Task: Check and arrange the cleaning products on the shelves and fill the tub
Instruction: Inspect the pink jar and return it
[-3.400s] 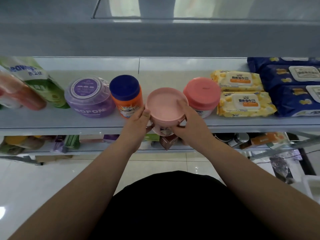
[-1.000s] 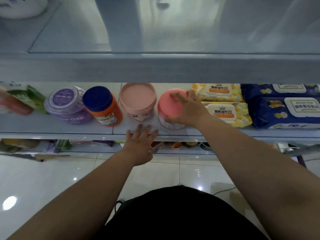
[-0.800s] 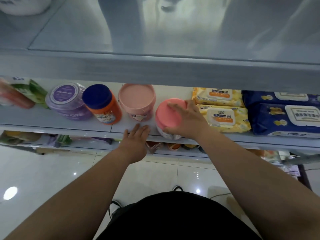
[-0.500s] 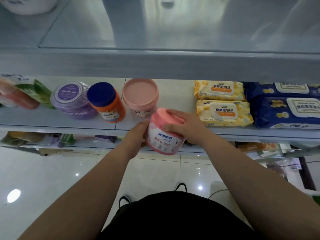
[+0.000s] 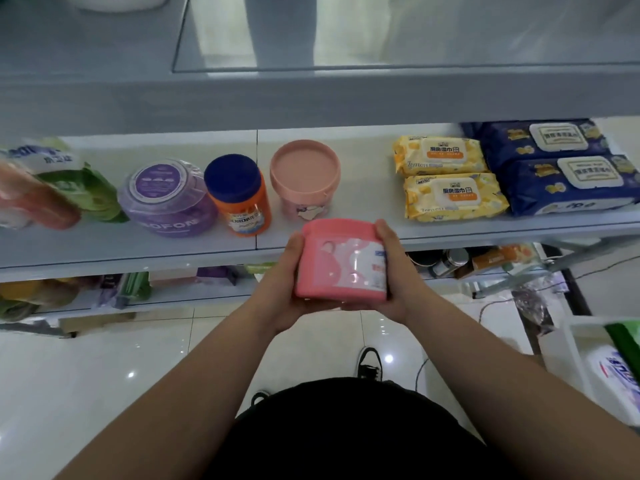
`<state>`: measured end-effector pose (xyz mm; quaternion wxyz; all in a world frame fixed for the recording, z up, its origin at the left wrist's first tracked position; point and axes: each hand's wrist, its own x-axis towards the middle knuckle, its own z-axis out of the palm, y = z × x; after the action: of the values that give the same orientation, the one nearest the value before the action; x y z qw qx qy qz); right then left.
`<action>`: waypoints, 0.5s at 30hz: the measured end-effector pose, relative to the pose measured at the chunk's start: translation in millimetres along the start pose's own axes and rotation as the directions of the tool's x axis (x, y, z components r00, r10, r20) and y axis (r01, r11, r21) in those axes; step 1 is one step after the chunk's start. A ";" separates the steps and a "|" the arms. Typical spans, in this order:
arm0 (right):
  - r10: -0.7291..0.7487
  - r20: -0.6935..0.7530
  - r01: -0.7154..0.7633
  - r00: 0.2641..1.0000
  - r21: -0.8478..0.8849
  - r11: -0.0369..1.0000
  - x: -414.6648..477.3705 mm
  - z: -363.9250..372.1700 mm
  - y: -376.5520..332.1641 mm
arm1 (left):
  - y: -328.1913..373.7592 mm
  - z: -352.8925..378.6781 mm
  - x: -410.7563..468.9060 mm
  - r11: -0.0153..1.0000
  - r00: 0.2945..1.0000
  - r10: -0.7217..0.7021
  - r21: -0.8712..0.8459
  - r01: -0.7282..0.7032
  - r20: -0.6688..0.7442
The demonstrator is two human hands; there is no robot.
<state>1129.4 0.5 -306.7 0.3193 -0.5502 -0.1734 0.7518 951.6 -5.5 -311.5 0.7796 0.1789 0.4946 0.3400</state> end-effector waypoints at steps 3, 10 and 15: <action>0.043 0.022 -0.046 0.999 0.203 0.978 -5.6 5.4 17.6 | 4.1 -5.0 -15.2 0.988 0.994 0.110 0.108 -0.109 -0.006; -0.036 -0.060 0.054 0.998 0.326 0.944 -24.3 28.5 45.2 | 9.8 -20.9 -45.7 0.960 0.986 0.166 0.224 -0.167 0.024; -0.183 -0.276 0.213 0.944 0.084 0.973 -39.8 37.6 48.7 | 16.0 -23.0 -52.6 0.852 0.976 0.216 0.480 -0.208 0.040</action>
<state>1087.6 -58.6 -295.5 0.4442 -0.6072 -0.1406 0.6436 910.6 -32.7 -277.8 0.6644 0.4179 0.5467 0.2915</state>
